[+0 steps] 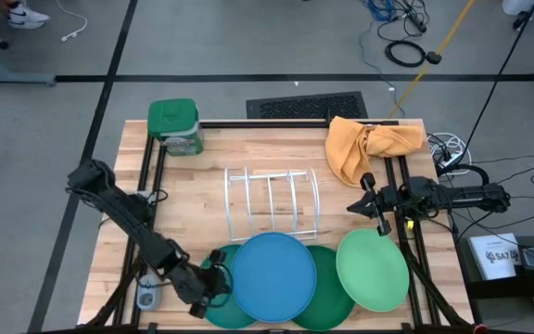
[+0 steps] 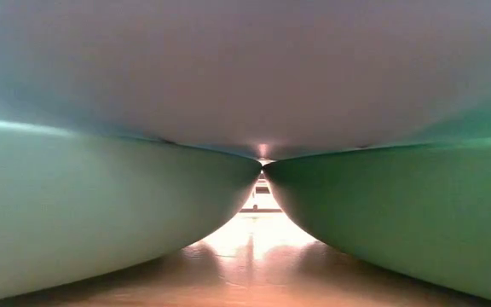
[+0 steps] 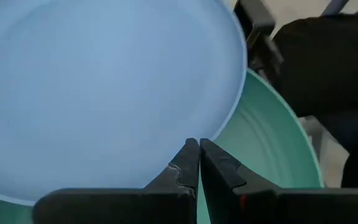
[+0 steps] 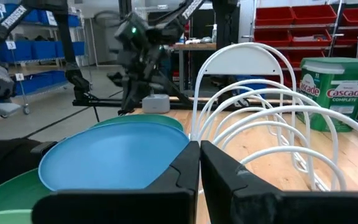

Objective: Sort dishes
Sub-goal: Put the blue plate into the dish rack

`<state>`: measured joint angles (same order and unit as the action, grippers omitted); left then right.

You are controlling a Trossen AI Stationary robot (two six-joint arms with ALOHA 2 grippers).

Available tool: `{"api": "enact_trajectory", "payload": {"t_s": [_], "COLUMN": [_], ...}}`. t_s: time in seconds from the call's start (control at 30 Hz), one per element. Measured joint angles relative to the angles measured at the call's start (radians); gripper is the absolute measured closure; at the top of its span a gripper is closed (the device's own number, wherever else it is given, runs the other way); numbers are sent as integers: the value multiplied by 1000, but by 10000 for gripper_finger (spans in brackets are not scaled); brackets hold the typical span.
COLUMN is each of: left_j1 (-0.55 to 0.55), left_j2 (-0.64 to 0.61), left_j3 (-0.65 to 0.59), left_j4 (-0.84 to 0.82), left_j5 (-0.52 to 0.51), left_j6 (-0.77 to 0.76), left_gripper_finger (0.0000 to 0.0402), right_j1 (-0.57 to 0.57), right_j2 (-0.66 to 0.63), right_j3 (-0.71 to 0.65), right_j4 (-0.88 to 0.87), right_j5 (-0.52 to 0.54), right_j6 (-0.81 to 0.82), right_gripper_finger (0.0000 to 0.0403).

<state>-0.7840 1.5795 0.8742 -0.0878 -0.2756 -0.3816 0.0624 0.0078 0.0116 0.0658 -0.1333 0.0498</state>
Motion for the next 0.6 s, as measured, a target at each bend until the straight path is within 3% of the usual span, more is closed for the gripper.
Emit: {"api": "enact_trajectory", "payload": {"t_s": [0.23,0.43,0.6], "left_j1": [-32,-50,-50], "left_j2": [73,108,112], "left_j3": [70,157,205], "left_j4": [-30,-189,-192], "left_j5": [-81,-121,-123], "left_j6": [73,110,110], "left_gripper_finger": [386,385,346], "right_j1": [0,0,0], "right_j2": [0,0,0], "right_j3": [0,0,0], "right_j4": [23,26,27], "right_j5": [0,0,1], "right_j6": [146,220,227], "right_gripper_finger": [394,394,394]}}
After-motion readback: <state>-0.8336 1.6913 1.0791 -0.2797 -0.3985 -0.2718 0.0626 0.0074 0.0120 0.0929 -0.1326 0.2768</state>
